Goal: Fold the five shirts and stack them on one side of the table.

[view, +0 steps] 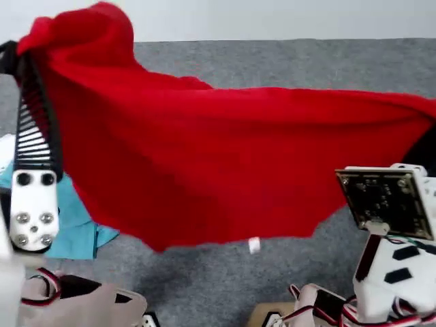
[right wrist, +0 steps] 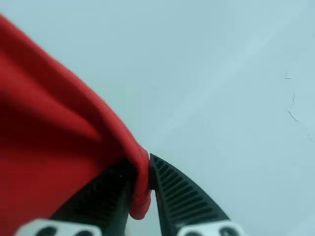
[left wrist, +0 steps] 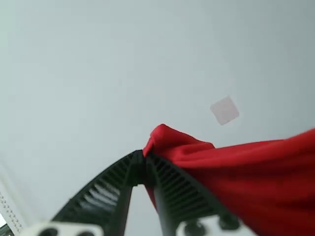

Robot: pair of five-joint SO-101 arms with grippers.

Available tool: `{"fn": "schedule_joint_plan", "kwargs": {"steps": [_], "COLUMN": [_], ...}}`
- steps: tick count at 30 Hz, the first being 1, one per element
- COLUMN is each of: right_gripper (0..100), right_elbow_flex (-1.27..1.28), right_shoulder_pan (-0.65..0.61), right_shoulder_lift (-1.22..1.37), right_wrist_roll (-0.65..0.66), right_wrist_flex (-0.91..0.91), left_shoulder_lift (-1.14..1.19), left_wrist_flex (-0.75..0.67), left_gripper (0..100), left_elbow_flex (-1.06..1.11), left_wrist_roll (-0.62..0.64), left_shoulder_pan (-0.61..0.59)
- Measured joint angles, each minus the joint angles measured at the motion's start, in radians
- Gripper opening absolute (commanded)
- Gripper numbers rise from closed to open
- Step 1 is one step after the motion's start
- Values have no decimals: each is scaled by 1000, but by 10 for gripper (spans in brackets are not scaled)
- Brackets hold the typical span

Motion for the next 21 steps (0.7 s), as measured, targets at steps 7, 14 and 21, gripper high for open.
{"fn": "schedule_joint_plan", "kwargs": {"steps": [7,14,21], "right_gripper": [10,10,10], "right_elbow_flex": [75,322,635], "right_shoulder_pan": [-6,-124,-190], "right_shoulder_lift": [77,299,551], "right_wrist_roll": [15,14,14], "right_wrist_flex": [0,-63,-405], "left_shoulder_lift": [2,14,15], "left_wrist_flex": [0,-6,-417], "left_gripper": [3,3,3], "left_elbow_flex": [253,875,1642], "left_wrist_roll": [0,0,0], "left_shoulder_pan": [-107,-161,-189]}}
